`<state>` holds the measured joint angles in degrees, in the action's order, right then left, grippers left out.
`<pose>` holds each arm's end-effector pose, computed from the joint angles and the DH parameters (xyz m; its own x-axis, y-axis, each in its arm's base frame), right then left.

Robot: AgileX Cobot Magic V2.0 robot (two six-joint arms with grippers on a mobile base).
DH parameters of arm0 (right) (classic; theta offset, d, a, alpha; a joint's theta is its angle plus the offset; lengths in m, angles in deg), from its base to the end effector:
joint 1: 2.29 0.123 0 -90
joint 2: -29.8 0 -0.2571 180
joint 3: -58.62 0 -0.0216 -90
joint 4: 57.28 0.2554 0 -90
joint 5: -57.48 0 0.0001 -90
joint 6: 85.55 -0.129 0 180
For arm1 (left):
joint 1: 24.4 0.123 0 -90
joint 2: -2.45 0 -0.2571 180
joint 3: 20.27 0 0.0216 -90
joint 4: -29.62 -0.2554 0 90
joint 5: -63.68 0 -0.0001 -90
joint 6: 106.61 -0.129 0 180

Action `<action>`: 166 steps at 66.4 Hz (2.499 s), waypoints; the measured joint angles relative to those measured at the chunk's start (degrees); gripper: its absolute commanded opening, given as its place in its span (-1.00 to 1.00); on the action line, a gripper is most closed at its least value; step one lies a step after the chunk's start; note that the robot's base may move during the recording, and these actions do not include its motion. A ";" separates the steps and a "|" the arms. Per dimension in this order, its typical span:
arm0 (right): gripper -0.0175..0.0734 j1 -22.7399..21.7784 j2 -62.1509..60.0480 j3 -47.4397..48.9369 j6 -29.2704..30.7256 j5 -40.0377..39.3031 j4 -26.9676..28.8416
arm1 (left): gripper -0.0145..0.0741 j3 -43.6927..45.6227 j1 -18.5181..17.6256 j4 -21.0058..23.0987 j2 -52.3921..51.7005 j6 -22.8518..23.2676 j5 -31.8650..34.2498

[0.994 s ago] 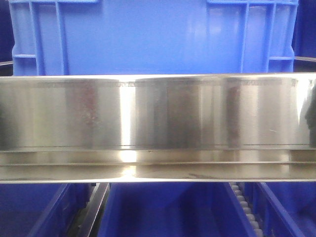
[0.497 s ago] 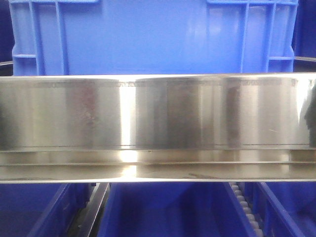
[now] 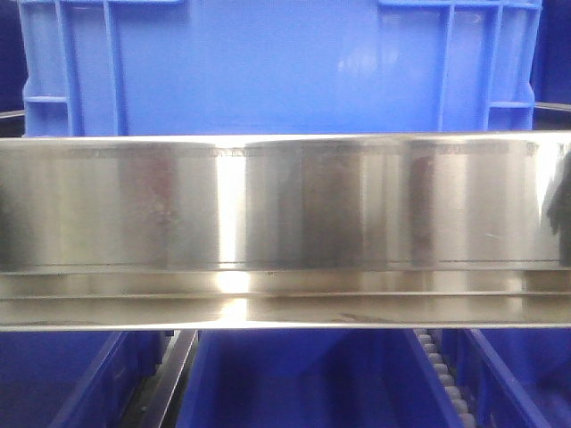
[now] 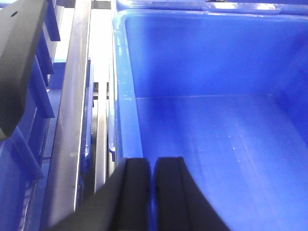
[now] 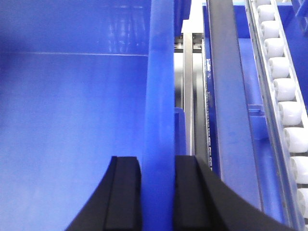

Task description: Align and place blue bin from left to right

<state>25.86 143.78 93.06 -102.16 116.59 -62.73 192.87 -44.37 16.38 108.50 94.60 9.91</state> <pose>0.3901 0.1968 0.3291 -0.7425 -0.1275 -0.6576 -0.2527 0.9625 0.0987 0.3948 -0.1181 0.3913 -0.5817 -0.0290 -0.8129 0.0630 0.9948 -0.0806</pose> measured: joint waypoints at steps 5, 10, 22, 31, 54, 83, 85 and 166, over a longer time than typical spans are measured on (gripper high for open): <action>-0.77 0.00 0.00 0.00 0.00 0.00 0.00 | 0.05 0.00 0.00 0.00 0.70 0.15 0.13; -0.77 0.00 0.00 0.00 0.00 0.00 0.00 | 0.04 0.00 0.00 -0.20 1.78 1.66 0.59; -0.77 0.00 0.00 0.00 0.00 0.00 0.00 | -0.08 0.00 0.00 -1.16 4.50 3.50 2.12; -0.77 0.00 0.00 0.00 0.00 0.00 0.00 | -0.08 0.00 0.00 -2.79 6.36 4.00 2.78; -0.77 0.00 0.00 0.00 0.00 0.00 0.00 | -0.08 0.00 0.00 -3.23 7.41 4.34 2.94; -0.77 0.00 0.04 0.10 0.00 -0.12 0.00 | -0.22 0.00 0.00 -3.29 7.79 4.34 3.06; -0.77 0.00 0.04 0.10 0.00 -0.12 0.00 | -0.24 0.00 0.00 -3.37 7.79 4.34 3.06; -0.77 3.55 0.17 3.81 -3.52 5.46 -6.83 | -0.92 6.05 -3.20 -8.45 9.39 7.38 -8.11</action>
<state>29.41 143.95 96.87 -105.67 122.05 -69.56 198.92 -47.57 7.93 117.89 101.99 1.80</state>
